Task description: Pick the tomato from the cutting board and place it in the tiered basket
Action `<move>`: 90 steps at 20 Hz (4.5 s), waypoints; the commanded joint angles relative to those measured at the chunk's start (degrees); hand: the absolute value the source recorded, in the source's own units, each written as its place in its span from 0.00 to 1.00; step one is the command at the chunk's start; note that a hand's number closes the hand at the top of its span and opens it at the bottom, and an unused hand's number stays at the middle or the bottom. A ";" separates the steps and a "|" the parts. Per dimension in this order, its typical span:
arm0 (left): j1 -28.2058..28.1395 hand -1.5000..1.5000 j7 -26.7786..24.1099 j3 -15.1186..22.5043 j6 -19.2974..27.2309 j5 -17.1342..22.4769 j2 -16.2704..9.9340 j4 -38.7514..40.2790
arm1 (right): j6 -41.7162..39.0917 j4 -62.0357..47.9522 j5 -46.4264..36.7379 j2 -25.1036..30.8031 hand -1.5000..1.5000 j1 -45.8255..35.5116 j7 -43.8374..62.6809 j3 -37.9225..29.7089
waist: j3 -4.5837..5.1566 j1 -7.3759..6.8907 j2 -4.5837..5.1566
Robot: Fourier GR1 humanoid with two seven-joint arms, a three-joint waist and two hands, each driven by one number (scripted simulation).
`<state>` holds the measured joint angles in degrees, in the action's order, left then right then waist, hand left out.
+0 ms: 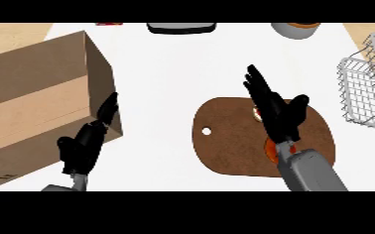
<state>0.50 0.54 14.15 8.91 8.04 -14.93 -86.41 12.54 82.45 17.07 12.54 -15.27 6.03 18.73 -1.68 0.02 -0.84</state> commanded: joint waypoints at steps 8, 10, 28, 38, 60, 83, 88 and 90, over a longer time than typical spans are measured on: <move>-1.58 0.50 4.08 -7.32 1.24 3.32 -3.82 -1.46 | 28.42 2.85 -22.36 3.70 1.00 7.43 -11.55 -9.28 | 2.02 6.37 -0.78; -1.98 0.50 4.23 -7.89 -0.48 4.67 -4.54 -1.41 | 37.17 5.27 -22.18 -5.47 0.00 12.09 -15.59 -8.81 | 1.66 4.19 -0.03; 1.20 0.50 8.84 -9.71 -3.20 6.82 -7.27 -5.33 | 30.79 13.98 -65.28 3.71 0.00 48.33 4.42 1.13 | 2.70 0.96 1.54; 3.22 0.50 10.40 -8.92 -4.71 7.37 -6.70 -4.00 | 5.54 31.22 -92.39 -6.61 0.00 41.73 36.83 5.45 | 2.12 -0.97 1.30; 1.61 0.50 9.62 -14.06 -8.84 4.59 -3.30 -3.19 | 0.00 14.58 -96.68 -8.91 0.00 20.07 49.16 -1.21 | 1.68 -0.06 0.83; 3.15 0.50 13.54 -15.66 -9.27 0.24 -0.73 -5.49 | -1.53 11.41 -104.82 -7.72 1.00 20.84 48.44 4.22 | 1.68 0.08 0.73; 1.78 0.50 11.59 -16.67 -9.69 1.78 -0.31 -3.88 | -2.39 10.14 -85.58 15.53 1.00 25.37 23.28 -9.17 | 1.19 1.99 1.14; 1.63 0.50 11.58 -16.82 -10.04 1.62 -0.95 -3.97 | -1.68 9.39 -83.66 18.50 1.00 25.60 19.52 -10.76 | 0.97 2.25 1.02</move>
<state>2.52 12.32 -2.39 -1.24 9.74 -15.74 -90.44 10.14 92.96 -71.20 23.17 9.29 33.96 11.92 -0.37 1.61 0.06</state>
